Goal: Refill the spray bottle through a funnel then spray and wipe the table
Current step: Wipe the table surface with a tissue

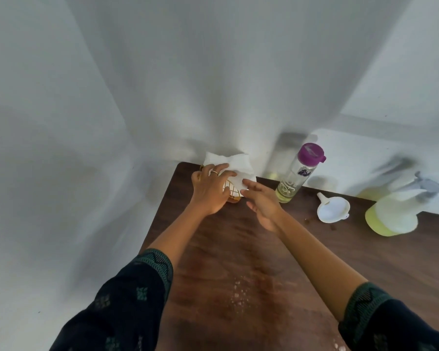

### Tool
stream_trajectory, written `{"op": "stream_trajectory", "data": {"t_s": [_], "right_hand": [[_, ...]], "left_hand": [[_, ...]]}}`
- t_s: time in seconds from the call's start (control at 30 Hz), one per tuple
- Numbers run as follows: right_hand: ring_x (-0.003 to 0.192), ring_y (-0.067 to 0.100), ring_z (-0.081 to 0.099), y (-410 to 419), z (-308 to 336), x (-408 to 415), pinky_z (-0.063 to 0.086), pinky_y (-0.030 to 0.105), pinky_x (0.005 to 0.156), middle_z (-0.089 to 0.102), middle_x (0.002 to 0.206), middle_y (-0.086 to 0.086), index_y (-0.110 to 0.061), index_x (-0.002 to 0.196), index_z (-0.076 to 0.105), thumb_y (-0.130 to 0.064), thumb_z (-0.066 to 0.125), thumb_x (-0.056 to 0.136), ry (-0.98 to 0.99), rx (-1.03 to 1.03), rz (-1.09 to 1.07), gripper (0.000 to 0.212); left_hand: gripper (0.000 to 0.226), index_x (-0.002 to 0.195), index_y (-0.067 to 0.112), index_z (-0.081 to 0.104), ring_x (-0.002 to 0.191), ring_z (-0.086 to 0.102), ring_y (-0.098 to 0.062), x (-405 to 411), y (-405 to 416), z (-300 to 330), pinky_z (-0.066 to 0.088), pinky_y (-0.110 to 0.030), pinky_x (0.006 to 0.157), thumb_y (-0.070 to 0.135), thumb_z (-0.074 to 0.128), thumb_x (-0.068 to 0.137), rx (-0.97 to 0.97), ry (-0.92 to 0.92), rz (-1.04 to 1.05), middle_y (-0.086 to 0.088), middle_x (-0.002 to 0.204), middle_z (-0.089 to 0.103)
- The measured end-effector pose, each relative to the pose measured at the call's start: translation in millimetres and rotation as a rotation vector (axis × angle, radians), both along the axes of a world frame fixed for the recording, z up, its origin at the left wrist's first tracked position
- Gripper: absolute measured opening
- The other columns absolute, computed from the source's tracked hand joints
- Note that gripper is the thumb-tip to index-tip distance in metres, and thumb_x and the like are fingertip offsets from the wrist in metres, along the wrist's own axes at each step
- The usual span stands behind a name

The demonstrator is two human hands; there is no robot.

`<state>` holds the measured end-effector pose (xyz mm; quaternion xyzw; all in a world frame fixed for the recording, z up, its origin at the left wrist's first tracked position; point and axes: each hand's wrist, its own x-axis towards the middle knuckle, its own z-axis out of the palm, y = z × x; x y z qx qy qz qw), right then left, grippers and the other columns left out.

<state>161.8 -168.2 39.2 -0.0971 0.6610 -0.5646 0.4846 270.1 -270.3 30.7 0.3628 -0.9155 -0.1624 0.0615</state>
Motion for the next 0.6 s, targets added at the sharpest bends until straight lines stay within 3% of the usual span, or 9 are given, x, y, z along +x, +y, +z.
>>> {"op": "stream_trajectory", "data": {"t_s": [0.17, 0.37, 0.5, 0.6], "right_hand": [[0.079, 0.006, 0.062, -0.6, 0.0, -4.5, 0.050, 0.014, 0.072, 0.067, 0.092, 0.000, 0.000, 0.119, 0.062, 0.008, 0.062, 0.083, 0.025, -0.087, -0.071, 0.037], [0.068, 0.006, 0.056, -2.7, 2.6, -8.3, 0.050, 0.010, 0.068, 0.060, 0.075, -0.005, -0.005, 0.111, 0.068, 0.014, 0.060, 0.080, 0.282, -0.032, -0.088, 0.038], [0.089, 0.010, 0.061, -3.5, 2.0, -7.3, 0.048, 0.021, 0.084, 0.071, 0.097, 0.000, -0.009, 0.105, 0.072, 0.000, 0.067, 0.083, 0.605, 0.062, -0.019, 0.025], [0.092, 0.011, 0.064, -4.9, 6.8, -5.7, 0.044, 0.017, 0.082, 0.071, 0.104, 0.006, -0.007, 0.102, 0.072, -0.006, 0.067, 0.085, 0.780, 0.094, 0.011, 0.018]], "left_hand": [[0.045, 0.131, 0.036, 0.049, 0.140, 0.022, -0.019, -2.5, -6.7, -2.4, 0.015, -0.042, 0.105, 0.031, 0.057, 0.086, -0.036, -0.019, -0.024, 0.012, 0.151, 0.033], [0.041, 0.126, 0.037, 0.052, 0.136, 0.028, -0.021, -7.5, -12.0, -1.6, 0.016, -0.044, 0.106, 0.040, 0.061, 0.087, -0.098, -0.019, 0.001, 0.008, 0.146, 0.042], [0.033, 0.120, 0.037, 0.059, 0.136, 0.028, -0.021, -8.7, -16.3, -2.0, 0.015, -0.044, 0.107, 0.037, 0.060, 0.087, -0.108, -0.030, -0.005, 0.007, 0.146, 0.042], [0.033, 0.121, 0.037, 0.059, 0.137, 0.027, -0.022, -8.2, -19.7, -1.8, 0.015, -0.045, 0.107, 0.037, 0.060, 0.088, -0.102, -0.027, 0.010, 0.006, 0.146, 0.042]]}}
